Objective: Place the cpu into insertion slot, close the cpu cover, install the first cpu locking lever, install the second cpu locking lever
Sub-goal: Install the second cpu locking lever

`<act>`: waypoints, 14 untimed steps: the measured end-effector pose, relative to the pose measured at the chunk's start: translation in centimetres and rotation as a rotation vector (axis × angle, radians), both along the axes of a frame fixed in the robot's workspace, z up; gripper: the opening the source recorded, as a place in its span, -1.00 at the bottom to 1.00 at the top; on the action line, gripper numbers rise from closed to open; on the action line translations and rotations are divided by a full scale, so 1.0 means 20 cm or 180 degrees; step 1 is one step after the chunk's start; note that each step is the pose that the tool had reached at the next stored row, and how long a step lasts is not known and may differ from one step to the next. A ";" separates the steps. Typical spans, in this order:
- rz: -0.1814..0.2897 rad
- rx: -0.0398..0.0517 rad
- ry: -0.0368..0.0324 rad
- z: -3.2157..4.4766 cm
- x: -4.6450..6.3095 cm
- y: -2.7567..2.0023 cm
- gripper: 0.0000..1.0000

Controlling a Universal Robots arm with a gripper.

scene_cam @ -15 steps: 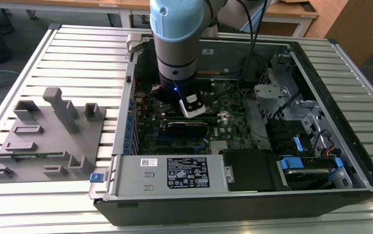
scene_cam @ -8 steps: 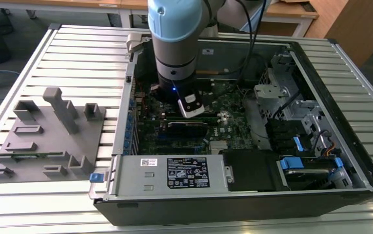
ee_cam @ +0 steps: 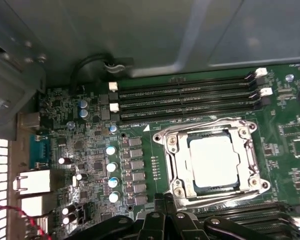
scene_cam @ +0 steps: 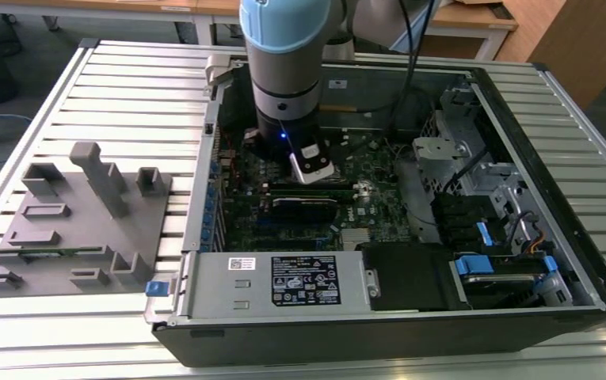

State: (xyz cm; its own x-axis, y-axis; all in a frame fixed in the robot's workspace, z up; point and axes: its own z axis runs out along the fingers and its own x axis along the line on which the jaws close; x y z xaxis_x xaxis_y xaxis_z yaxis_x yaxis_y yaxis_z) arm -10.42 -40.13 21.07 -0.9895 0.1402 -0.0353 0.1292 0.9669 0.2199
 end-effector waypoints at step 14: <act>-0.0002 -0.0143 -0.0004 0.113 0.00 0.003 -0.79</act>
